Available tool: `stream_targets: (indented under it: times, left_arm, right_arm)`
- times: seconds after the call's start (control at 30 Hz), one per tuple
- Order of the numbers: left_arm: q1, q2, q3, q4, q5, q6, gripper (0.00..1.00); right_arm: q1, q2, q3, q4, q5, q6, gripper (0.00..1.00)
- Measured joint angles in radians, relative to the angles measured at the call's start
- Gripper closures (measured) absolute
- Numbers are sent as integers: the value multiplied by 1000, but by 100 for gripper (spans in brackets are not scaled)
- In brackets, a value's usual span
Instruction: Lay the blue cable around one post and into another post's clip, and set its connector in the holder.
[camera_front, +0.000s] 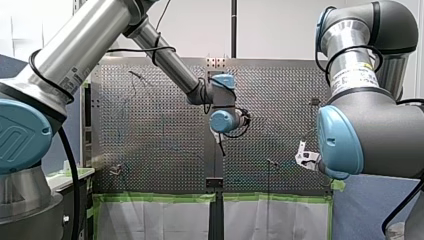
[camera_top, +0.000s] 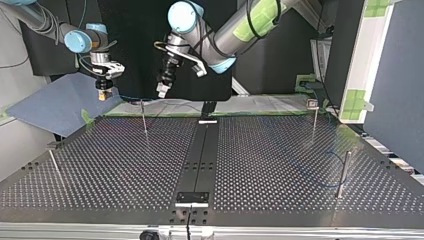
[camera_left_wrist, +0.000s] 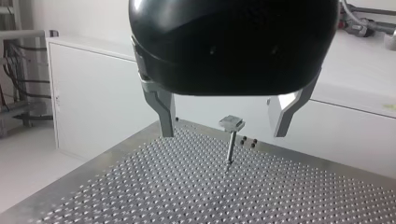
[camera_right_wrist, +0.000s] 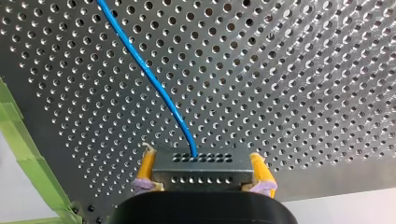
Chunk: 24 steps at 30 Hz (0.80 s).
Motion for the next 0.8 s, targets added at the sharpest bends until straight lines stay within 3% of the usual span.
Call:
stream_targets:
  times: [0.23,0.8]
  left_arm:
    - [-5,-72,8,51,-11,-1,1]
    - [25,-252,15,49,-76,15,1]
  right_arm:
    - [0,0,0,-3,0,3,100]
    - [0,0,0,-2,0,4,100]
